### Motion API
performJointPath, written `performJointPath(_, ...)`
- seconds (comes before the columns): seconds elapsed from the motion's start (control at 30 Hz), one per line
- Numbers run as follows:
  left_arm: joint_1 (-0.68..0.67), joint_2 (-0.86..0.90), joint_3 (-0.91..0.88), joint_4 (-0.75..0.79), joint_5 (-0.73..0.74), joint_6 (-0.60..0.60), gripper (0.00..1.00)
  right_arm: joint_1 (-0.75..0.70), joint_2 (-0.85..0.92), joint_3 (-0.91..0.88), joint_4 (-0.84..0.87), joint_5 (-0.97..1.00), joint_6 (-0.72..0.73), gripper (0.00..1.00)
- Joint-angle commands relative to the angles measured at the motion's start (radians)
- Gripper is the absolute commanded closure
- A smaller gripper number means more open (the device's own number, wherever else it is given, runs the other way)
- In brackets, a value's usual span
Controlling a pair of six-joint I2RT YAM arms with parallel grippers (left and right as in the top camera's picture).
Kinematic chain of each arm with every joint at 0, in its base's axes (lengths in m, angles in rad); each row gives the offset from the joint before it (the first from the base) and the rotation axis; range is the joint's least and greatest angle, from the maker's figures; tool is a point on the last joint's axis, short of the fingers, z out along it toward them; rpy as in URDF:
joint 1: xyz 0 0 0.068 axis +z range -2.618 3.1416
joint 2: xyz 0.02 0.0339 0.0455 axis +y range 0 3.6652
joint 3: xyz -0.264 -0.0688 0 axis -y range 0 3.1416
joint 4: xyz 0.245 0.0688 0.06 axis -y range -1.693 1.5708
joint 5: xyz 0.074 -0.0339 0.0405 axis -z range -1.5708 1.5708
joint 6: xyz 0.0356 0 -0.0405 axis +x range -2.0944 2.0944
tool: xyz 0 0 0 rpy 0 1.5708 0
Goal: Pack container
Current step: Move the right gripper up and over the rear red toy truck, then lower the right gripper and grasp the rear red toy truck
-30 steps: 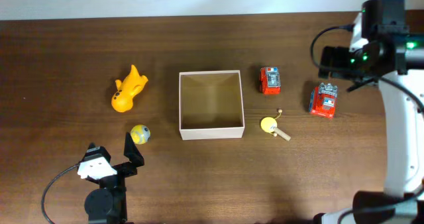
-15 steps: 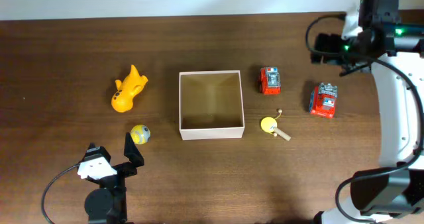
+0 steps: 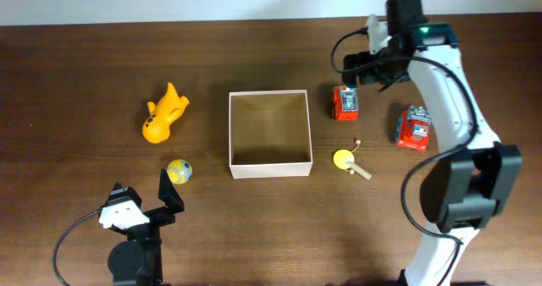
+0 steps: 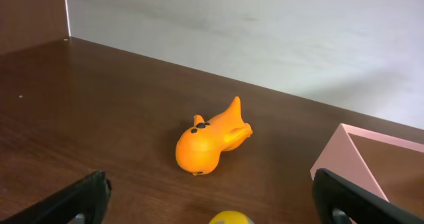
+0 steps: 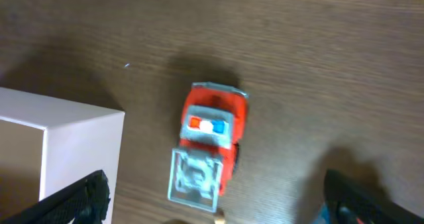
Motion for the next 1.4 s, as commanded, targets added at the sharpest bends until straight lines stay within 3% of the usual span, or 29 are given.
performJointPath(0.0,0.004,-0.005,-0.006,0.003,0.008,0.02,0.01,0.026,0.028,0.001,0.014,-0.021,-0.017,0.02)
performJointPath(1.03,0.004,-0.005,-0.006,0.003,0.008,0.02,0.01,0.043,0.254,-0.001,-0.001,0.02,0.121,0.04)
performJointPath(1.37,0.004,-0.005,-0.006,0.003,0.008,0.02,0.01,0.043,0.254,-0.001,0.018,0.023,0.117,0.13)
